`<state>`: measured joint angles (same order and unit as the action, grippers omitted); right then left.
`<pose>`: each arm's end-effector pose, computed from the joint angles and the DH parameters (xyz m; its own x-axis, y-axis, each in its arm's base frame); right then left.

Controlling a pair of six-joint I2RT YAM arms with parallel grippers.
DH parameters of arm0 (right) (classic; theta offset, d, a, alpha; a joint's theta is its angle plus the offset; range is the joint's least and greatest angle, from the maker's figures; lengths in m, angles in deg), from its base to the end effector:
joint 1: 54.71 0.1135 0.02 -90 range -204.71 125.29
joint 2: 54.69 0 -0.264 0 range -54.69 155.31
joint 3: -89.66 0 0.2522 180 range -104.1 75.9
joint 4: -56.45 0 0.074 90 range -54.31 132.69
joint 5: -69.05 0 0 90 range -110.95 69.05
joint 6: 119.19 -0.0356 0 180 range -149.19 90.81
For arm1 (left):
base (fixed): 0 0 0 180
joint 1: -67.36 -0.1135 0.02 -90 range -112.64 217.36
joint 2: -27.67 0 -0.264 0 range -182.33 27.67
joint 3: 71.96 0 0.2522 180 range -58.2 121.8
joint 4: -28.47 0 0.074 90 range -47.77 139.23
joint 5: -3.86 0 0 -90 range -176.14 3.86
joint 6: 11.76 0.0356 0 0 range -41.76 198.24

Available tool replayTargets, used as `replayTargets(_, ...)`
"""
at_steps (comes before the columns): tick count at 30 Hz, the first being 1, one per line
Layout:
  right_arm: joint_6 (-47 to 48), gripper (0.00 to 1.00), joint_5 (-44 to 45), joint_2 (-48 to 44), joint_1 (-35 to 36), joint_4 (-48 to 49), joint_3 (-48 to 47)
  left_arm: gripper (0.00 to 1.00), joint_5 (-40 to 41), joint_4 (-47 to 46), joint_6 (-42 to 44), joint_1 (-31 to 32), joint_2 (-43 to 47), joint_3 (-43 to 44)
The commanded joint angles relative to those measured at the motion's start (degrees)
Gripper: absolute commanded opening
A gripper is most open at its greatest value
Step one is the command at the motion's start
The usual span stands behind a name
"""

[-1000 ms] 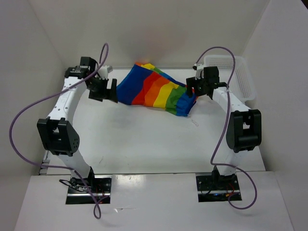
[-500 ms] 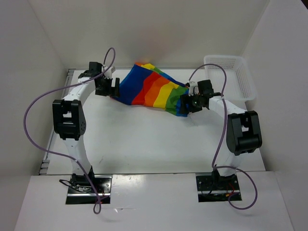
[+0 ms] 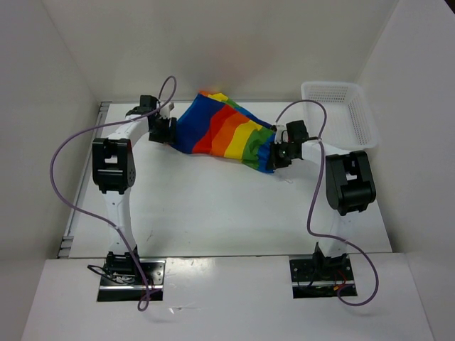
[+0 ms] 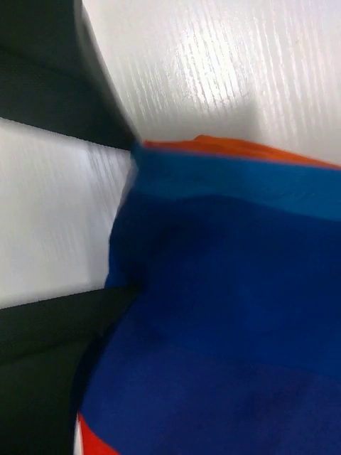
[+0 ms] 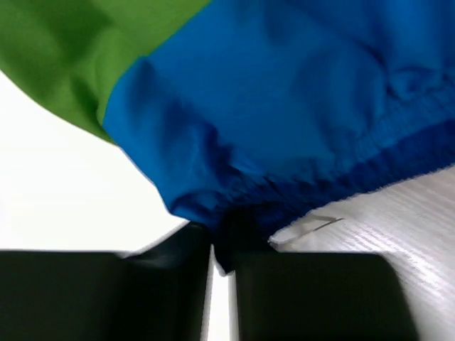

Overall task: Fold and stack the shorts
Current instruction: Fold the shorts

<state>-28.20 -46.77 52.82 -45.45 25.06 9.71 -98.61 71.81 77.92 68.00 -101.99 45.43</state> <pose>0.3703 0.0761 0.1577 -0.8391 -0.1526 -0.5222 -0.3811 0.8498 0.3642 0.4962 -0.0132 0.1734 -0.8259 0.0038 -0.5638 0.1282 0.9750 -0.1813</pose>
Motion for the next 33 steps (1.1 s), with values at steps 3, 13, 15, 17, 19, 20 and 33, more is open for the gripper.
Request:
replayTargets(3,2.6,0.0,-0.02,-0.28,0.76,0.07,-3.24,0.49,-4.22,0.03,0.32,0.23,-2.16,3.76)
replayTargets(13,48.99,0.0,-13.47,-9.93,0.76,-33.42,-1.85,0.0,-2.91,1.88,0.32,-3.72,4.32,5.53)
replayTargets(15,55.57,0.0,-11.55,-11.96,0.76,-36.15,0.44,0.0,-2.91,3.11,0.32,-4.42,5.47,5.53)
replayTargets(17,59.37,0.0,-8.91,-11.97,2.25,-39.14,4.22,0.0,-2.39,3.11,0.32,-4.42,6.61,5.0)
replayTargets(19,61.32,0.0,-4.95,-12.49,4.54,-38.45,7.72,0.0,-2.38,3.11,0.32,-4.42,7.14,4.47)
replayTargets(20,61.32,0.0,-4.24,-13.1,5.76,-37.75,8.7,0.0,-2.91,3.81,0.32,-3.47,7.15,4.47)
replayTargets(33,58.6,0.89,-6.6,-27.94,13.07,-43.44,6.1,0.63,-4.93,5.05,0.32,-0.82,5.39,3.06)
